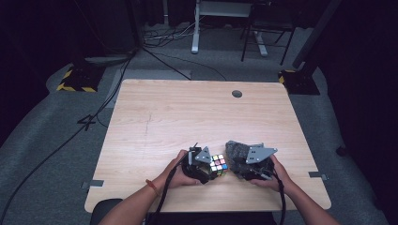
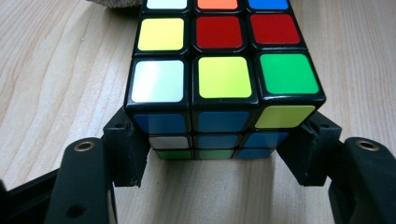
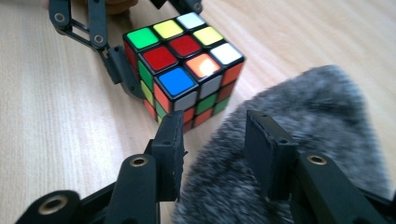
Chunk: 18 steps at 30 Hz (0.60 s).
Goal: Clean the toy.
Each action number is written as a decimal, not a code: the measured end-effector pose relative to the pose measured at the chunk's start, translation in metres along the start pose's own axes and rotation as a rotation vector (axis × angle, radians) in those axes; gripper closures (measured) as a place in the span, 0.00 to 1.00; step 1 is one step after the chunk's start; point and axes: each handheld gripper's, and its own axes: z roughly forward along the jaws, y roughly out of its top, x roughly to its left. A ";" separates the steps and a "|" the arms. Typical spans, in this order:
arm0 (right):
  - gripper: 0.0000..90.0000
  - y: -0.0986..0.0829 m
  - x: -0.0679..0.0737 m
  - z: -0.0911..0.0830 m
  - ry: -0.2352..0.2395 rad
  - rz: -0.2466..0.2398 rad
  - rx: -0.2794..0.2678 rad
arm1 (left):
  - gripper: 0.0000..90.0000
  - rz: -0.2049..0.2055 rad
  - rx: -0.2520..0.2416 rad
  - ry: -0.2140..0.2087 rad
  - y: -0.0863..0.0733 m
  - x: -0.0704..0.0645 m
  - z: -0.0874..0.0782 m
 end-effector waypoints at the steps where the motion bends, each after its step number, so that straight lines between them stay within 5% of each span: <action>1: 0.64 0.000 0.001 0.002 0.005 -0.005 0.008 | 0.38 0.003 0.000 -0.002 0.000 0.000 0.000; 10: 0.63 0.001 0.009 0.014 0.044 -0.036 0.034 | 0.38 0.030 0.007 -0.013 0.001 -0.003 0.001; 18: 0.67 0.008 0.013 0.007 0.065 -0.025 -0.046 | 0.37 0.052 0.012 -0.010 0.001 -0.004 0.000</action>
